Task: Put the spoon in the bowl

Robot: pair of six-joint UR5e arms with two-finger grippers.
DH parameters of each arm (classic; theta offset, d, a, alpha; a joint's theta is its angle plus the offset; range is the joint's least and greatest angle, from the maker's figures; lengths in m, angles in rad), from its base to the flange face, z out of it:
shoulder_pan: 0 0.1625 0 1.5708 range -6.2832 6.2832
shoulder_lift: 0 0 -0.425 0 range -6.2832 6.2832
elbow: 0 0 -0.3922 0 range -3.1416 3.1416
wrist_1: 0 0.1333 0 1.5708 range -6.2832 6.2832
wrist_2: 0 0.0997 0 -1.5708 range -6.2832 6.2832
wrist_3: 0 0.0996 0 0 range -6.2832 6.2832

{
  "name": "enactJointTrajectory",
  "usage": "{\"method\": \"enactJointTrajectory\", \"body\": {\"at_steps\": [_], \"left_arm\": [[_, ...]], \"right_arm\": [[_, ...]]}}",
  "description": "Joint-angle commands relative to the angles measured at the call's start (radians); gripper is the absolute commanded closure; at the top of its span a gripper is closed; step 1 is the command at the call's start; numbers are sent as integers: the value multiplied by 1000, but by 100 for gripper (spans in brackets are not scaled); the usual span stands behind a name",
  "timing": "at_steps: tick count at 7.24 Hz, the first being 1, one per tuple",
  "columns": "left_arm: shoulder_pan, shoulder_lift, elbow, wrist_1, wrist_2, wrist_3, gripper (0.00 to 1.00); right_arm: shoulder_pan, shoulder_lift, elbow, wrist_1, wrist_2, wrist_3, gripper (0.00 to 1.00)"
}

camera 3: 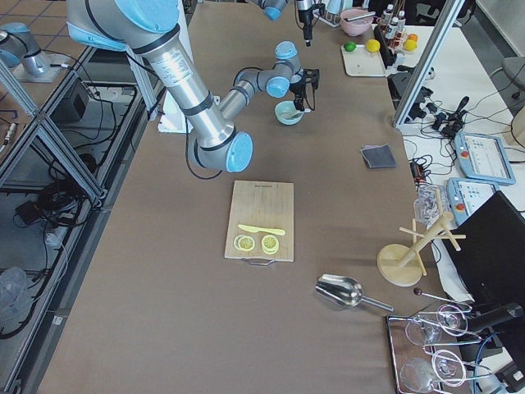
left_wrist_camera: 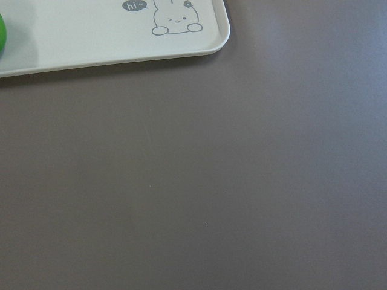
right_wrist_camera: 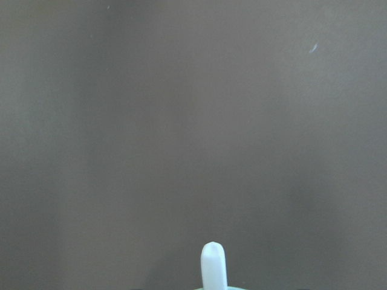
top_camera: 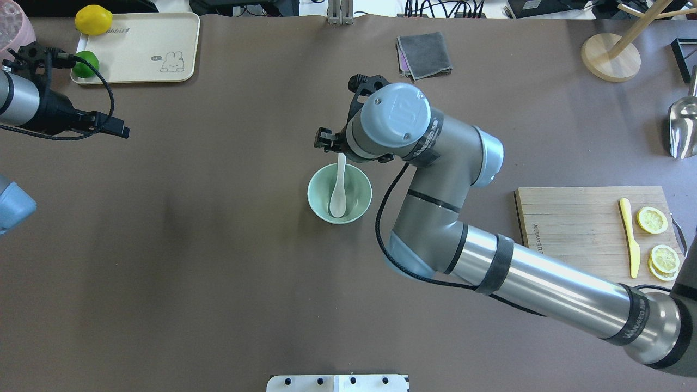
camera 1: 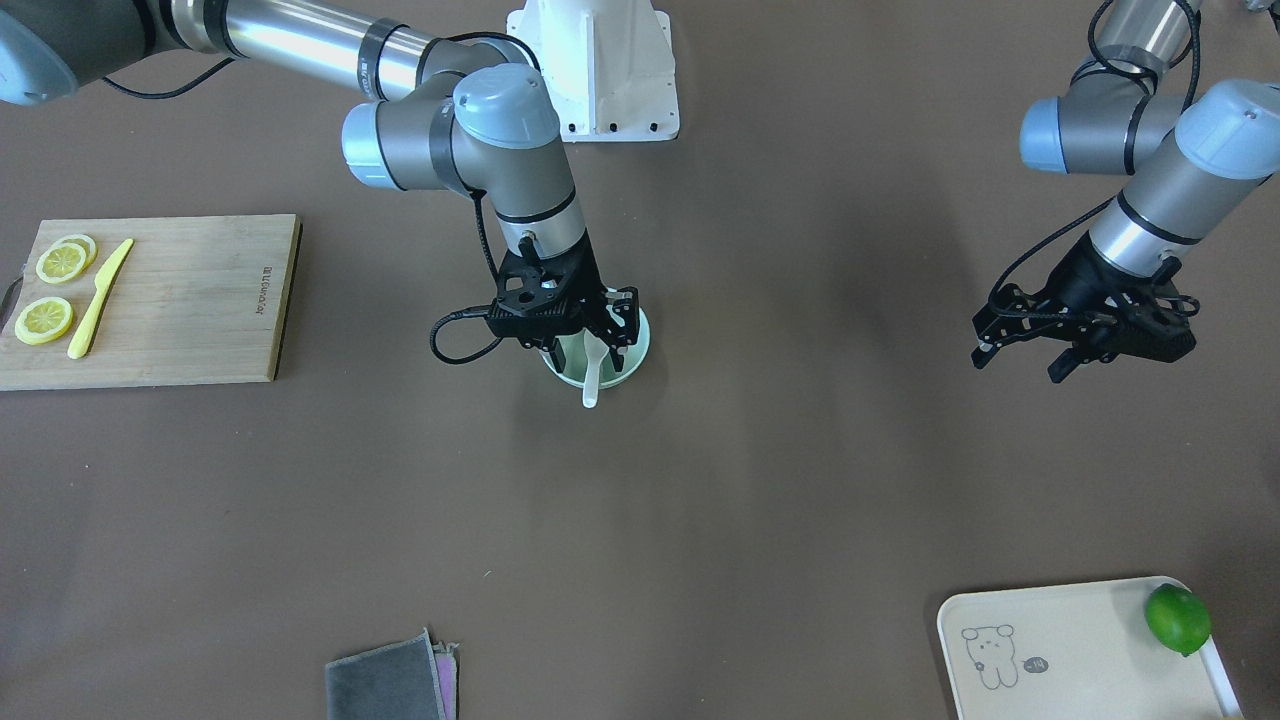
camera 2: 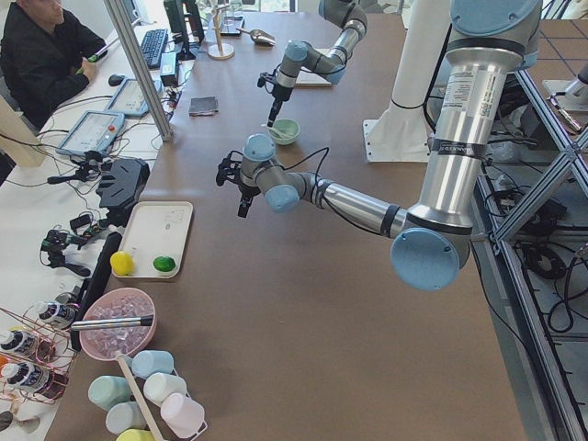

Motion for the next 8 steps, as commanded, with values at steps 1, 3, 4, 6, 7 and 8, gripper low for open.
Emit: {"method": "enactJointTrajectory", "body": {"at_steps": [1, 3, 4, 6, 7, 8], "left_arm": [[-40, -9, -3, -44, 35, 3, 2], [-101, 7, 5, -48, 72, 3, 2], [-103, 14, 17, -48, 74, 1, 2], [-107, 58, 32, -33, 72, 4, 2], [-150, 75, 58, -10, 62, 30, 2], [-194, 95, 63, 47, 62, 171, 2]], "right_arm": [[211, -119, 176, -115, 316, -217, 0], [461, -365, 220, -117, 506, -680, 0], [560, -452, 201, -119, 532, -816, 0], [660, -575, 177, -103, 530, -863, 0], [735, -615, 177, -111, 562, -924, 0], [771, -659, 154, -118, 585, -1081, 0]]}}
